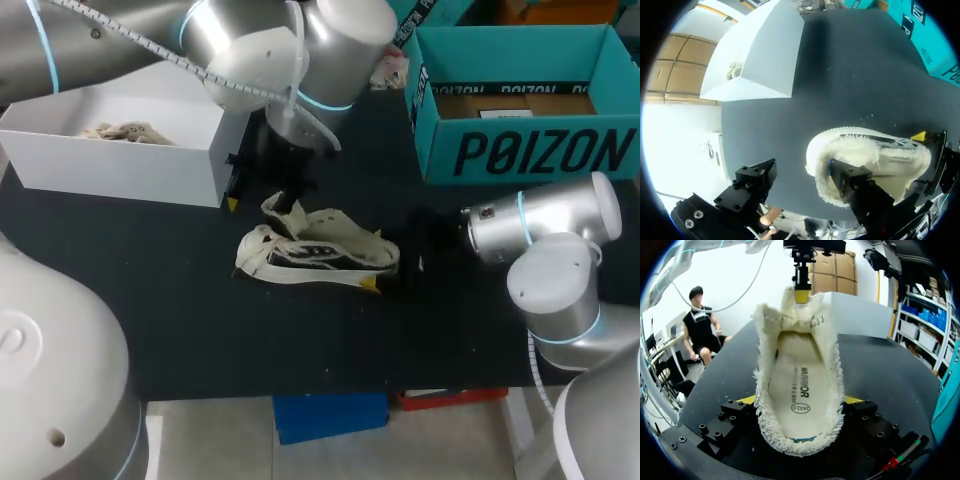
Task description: Take the shoe out of the shoebox, open the shoe tongue, remove and reinsert the insole, then place the shoe into the shoebox
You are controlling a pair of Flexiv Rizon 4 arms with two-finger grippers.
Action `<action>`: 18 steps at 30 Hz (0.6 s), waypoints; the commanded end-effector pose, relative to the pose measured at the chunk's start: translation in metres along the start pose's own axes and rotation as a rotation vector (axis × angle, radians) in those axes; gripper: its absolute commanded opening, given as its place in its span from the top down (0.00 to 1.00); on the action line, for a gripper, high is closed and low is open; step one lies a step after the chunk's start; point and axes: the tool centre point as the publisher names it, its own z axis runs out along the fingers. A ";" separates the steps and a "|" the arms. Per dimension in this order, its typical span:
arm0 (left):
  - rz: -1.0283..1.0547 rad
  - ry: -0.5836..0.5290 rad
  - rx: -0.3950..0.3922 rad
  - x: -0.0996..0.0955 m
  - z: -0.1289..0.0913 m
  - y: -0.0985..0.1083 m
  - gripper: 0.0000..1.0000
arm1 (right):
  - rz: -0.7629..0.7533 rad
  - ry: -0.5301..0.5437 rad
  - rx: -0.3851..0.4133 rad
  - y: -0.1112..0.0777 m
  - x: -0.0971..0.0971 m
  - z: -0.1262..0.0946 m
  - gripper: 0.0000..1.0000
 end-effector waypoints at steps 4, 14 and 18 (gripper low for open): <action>-0.005 0.078 -0.040 -0.013 0.019 0.001 0.00 | 0.001 -0.001 0.002 -0.004 0.000 0.004 1.00; -0.004 0.102 -0.088 -0.013 0.040 0.006 0.00 | 0.001 -0.001 0.002 -0.004 0.000 0.004 1.00; -0.007 0.100 -0.099 -0.013 0.045 0.006 0.00 | 0.001 -0.001 0.002 -0.004 0.000 0.004 1.00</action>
